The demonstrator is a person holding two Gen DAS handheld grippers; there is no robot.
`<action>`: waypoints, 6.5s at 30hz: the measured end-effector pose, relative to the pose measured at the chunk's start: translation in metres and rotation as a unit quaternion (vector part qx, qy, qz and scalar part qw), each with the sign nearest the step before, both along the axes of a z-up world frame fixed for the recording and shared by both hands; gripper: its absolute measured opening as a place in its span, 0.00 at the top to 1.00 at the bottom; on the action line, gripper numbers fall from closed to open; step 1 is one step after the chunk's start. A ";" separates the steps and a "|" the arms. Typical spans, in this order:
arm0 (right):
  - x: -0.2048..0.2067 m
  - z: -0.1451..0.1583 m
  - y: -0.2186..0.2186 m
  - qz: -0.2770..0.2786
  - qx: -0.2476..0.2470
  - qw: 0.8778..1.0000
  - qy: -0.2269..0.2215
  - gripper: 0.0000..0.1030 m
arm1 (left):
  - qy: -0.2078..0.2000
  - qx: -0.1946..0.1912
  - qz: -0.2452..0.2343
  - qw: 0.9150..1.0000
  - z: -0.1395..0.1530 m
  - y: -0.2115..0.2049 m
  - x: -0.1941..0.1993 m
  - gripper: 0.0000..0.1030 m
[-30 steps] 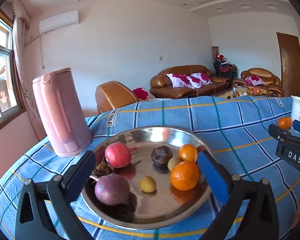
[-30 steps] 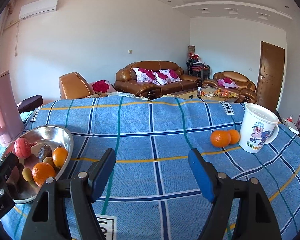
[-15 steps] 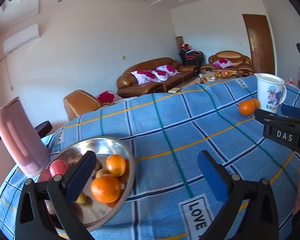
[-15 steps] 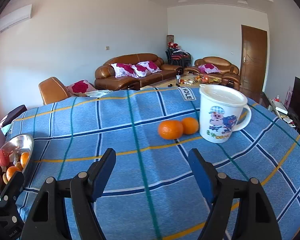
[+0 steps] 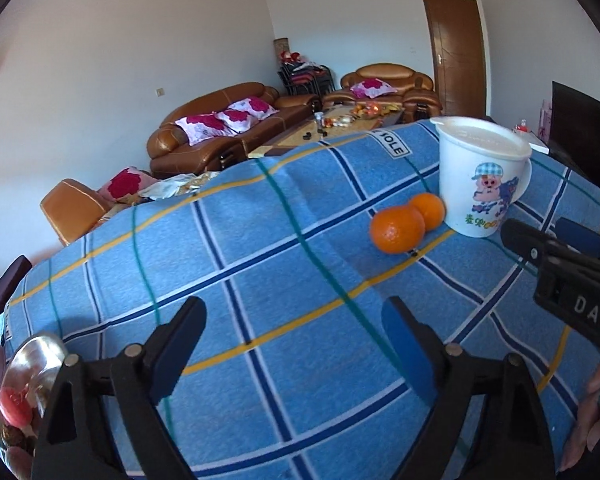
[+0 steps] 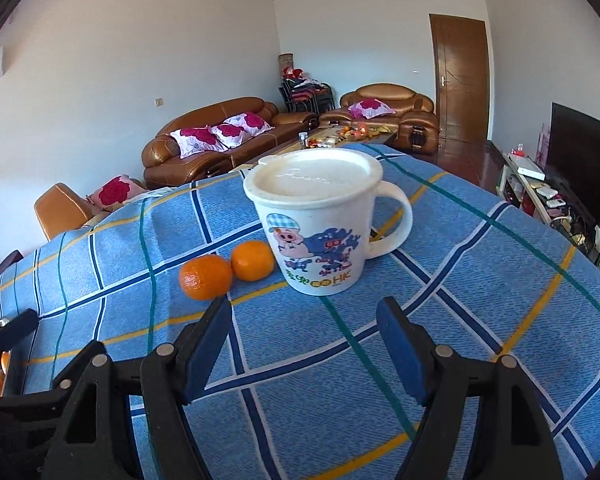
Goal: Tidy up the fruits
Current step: 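Grasp an orange with the left tool while the right tool approaches the other, then grasp the second orange beside the mug with the right tool, then carry both oranges in the tools over the steel bowl, then lower the oranges into the bowl and open both tools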
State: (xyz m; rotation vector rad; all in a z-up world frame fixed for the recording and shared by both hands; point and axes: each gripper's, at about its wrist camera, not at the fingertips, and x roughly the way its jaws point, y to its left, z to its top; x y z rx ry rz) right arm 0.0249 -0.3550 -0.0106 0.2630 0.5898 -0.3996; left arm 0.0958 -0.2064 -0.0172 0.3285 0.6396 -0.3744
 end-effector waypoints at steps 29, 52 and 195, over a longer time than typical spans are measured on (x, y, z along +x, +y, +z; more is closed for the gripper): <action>-0.004 -0.004 -0.039 -0.024 0.053 0.998 -0.010 0.26 | 0.108 -0.070 -0.046 0.991 -0.005 -0.041 0.044 0.51; 0.107 -0.026 0.027 -0.078 0.140 0.986 0.036 0.33 | 0.034 -0.039 0.104 0.993 -0.007 0.097 -0.003 0.51; 0.036 0.015 0.397 0.282 -0.076 0.954 -0.069 0.61 | -0.046 -0.073 0.273 0.958 0.009 0.360 -0.036 0.51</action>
